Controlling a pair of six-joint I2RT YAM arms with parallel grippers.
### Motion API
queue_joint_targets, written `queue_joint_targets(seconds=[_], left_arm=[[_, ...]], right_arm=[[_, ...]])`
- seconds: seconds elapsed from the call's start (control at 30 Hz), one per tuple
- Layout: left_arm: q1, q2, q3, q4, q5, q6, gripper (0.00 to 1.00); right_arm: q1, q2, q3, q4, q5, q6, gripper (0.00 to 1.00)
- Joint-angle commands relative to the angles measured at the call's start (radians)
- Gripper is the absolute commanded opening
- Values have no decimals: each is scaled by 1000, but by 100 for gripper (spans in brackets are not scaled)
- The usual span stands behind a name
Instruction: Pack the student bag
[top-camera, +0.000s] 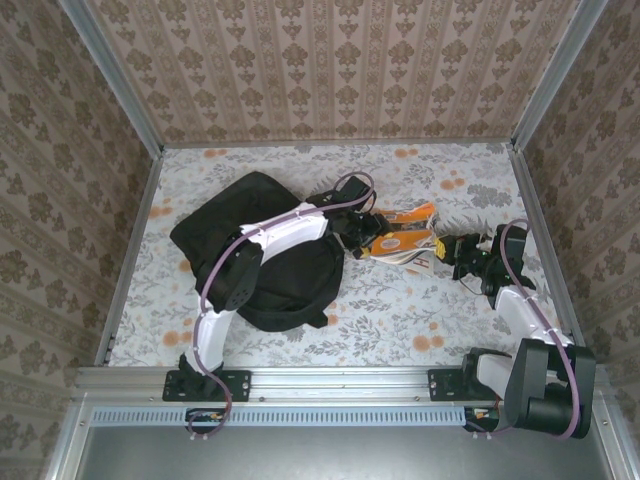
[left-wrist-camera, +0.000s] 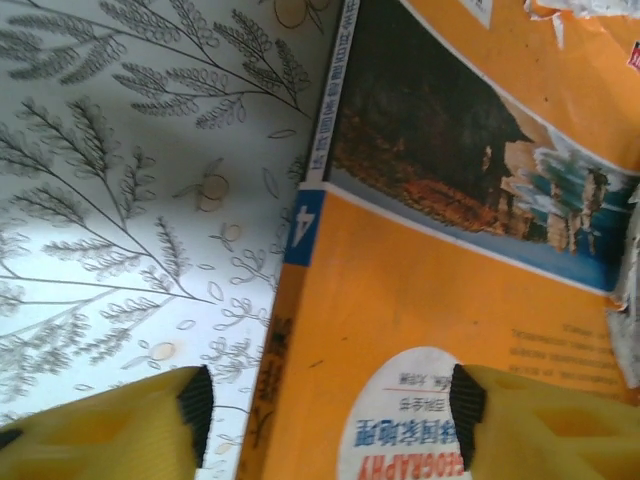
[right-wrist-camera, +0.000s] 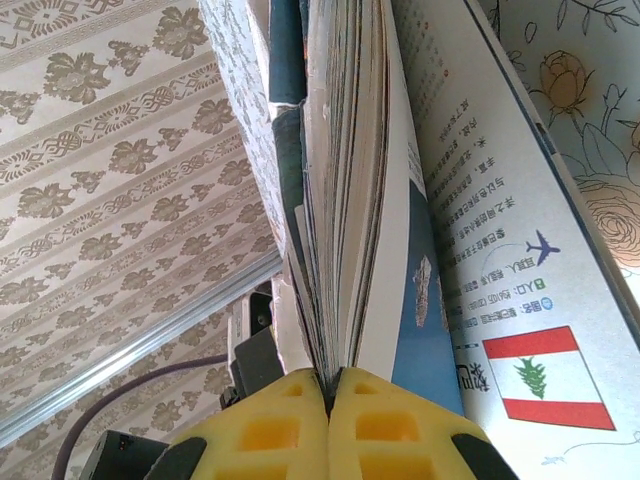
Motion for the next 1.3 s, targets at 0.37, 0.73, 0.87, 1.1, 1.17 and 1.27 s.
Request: queue_joint_targets(seconds=[0.37, 0.73, 0.87, 1.1, 1.17, 1.27], left_arm=[[20, -75, -42, 136, 20, -62, 19], [32, -134, -31, 139, 5, 24, 0], [33, -190, -8, 96, -29, 153, 0], [59, -333, -30, 39, -76, 412, 0], [69, -374, -43, 25, -74, 499, 0], [81, -444, -52, -30, -92, 675, 0]], right_arm=[[-1, -70, -24, -58, 6, -42, 0], [87, -93, -24, -177, 104, -174, 9], [90, -95, -11, -226, 127, -248, 45], [111, -148, 34, -289, 169, -349, 73], [129, -158, 51, -288, 176, -382, 76], [166, -182, 83, -295, 200, -434, 79]])
